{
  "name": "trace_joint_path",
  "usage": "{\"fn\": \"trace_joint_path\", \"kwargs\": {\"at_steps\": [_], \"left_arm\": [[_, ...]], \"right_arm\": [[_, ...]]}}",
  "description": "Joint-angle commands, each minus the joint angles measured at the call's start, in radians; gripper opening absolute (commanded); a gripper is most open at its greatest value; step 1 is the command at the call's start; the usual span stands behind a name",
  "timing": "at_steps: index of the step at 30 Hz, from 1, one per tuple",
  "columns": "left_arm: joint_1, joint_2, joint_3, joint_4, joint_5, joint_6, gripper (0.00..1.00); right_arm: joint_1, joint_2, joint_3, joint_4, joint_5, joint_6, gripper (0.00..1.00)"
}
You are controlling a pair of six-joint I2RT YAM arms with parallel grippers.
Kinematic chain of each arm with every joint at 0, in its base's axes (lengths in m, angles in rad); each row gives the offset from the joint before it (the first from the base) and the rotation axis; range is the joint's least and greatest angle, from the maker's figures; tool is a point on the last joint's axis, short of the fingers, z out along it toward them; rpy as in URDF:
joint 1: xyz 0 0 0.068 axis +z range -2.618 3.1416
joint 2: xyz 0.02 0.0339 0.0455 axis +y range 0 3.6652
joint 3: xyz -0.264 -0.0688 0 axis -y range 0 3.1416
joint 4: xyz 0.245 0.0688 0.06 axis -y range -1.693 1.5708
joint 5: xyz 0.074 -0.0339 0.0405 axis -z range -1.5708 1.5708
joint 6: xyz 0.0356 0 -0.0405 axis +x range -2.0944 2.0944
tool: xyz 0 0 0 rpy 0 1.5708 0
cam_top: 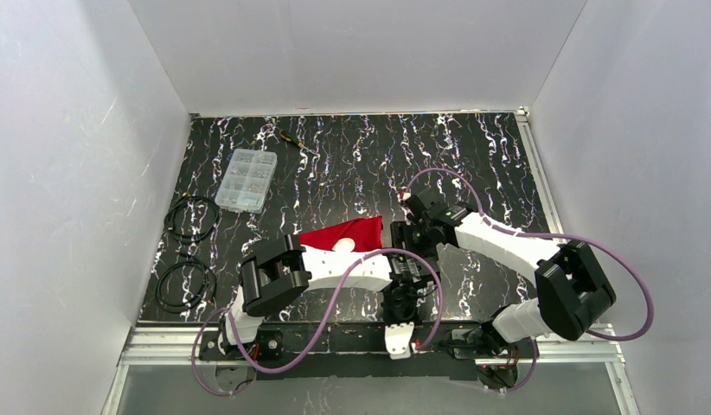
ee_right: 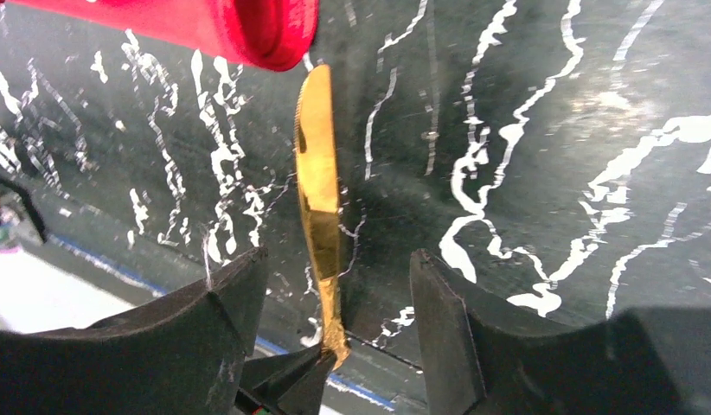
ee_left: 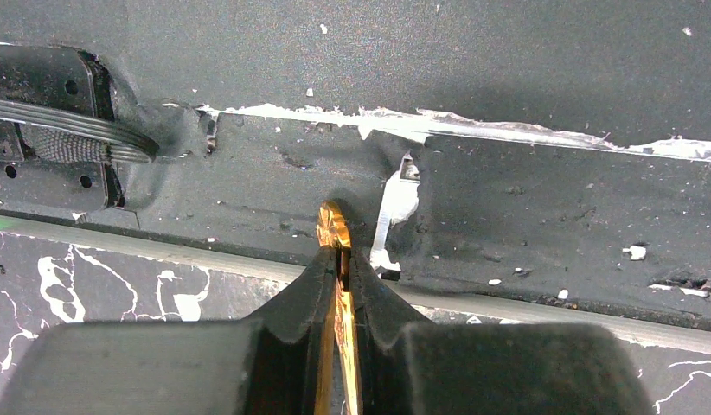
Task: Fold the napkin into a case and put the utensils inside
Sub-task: Pick up the knife from the corner of the board.
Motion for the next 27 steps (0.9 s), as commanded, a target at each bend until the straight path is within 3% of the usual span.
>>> {"fn": "trace_joint_path", "kwargs": {"at_steps": [1,18,22,27], "left_arm": [[-0.01,0.028,0.015,-0.067,-0.02,0.022,0.0],[-0.014,0.048,0.043,-0.127,-0.055,0.109,0.0],[-0.014,0.048,0.046,-0.131,-0.063,0.123,0.0],[-0.016,0.054,0.052,-0.133,-0.067,0.14,0.0]], "right_arm": [[0.002,0.029,0.02,0.013,-0.18,-0.046,0.67],[0.053,0.203,0.017,-0.012,-0.155,-0.164,0.54],[0.055,0.215,0.003,-0.023,-0.135,-0.167,0.46],[0.055,0.199,-0.009,-0.026,-0.083,-0.141,0.28]]}}
